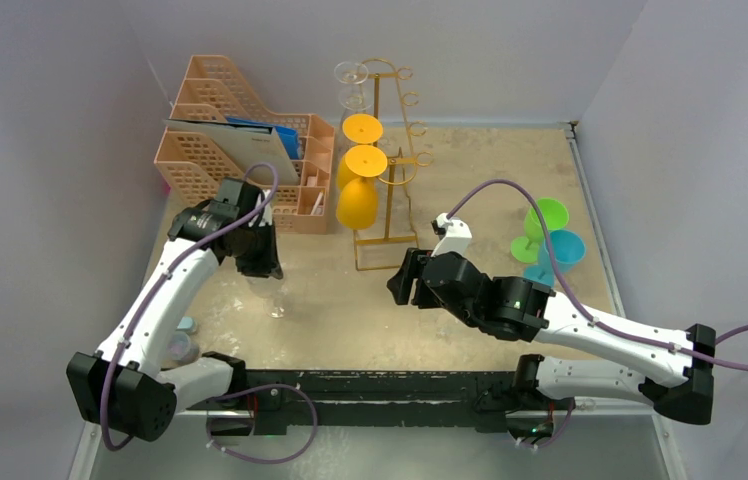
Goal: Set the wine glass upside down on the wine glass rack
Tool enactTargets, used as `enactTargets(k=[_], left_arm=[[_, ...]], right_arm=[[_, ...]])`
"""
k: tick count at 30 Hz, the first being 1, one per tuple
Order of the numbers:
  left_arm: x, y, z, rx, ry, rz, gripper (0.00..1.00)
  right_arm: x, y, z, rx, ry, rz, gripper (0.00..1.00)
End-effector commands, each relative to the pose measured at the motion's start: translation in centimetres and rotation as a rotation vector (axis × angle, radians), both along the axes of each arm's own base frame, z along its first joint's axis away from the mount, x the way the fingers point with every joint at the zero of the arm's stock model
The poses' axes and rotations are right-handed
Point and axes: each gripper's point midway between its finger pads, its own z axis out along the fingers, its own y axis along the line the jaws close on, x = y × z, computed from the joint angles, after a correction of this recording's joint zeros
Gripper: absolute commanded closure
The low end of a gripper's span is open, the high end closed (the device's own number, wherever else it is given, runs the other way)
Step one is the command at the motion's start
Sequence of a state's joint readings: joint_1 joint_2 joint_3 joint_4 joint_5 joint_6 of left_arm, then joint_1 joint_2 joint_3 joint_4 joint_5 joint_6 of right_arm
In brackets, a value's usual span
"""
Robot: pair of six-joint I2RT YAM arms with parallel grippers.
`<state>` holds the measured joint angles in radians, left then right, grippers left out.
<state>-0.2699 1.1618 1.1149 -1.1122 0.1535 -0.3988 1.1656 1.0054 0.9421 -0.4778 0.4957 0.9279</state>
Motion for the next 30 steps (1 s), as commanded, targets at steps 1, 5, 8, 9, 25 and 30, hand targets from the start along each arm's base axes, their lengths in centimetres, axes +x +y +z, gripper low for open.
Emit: enactTargets(k=[1, 5, 8, 9, 25, 30], left_arm=[[-0.8, -1.5, 1.3, -0.089, -0.006, -0.068, 1.0], [-2.3, -4.2, 3.7, -0.26, -0.038, -0.175, 1.0], [-3.4, -6.2, 5.8, -0.406, -0.081, -0.26, 1.0], [-3.5, -6.7, 6.5, -0.443, -0.105, -0.272, 1.0], [-0.9, -9.0, 9.8, -0.832, -0.516, -0.086, 1.0], [-0.9, -9.5, 9.2, -0.882, -0.492, -0.082, 1.0]], right_arm=[[0.2, -0.3, 0.2, 0.006, 0.002, -0.032, 0.34], [0.3, -0.3, -0.1, 0.008, 0.01, -0.045, 0.35], [0.4, -0.2, -0.1, 0.019, 0.015, -0.058, 0.35], [0.4, -0.2, -0.1, 0.029, 0.017, -0.066, 0.35], [1.0, 4.5, -2.6, 0.462, 0.39, -0.462, 0.44], [1.5, 5.2, -3.0, 0.572, 0.429, -0.519, 0.44]])
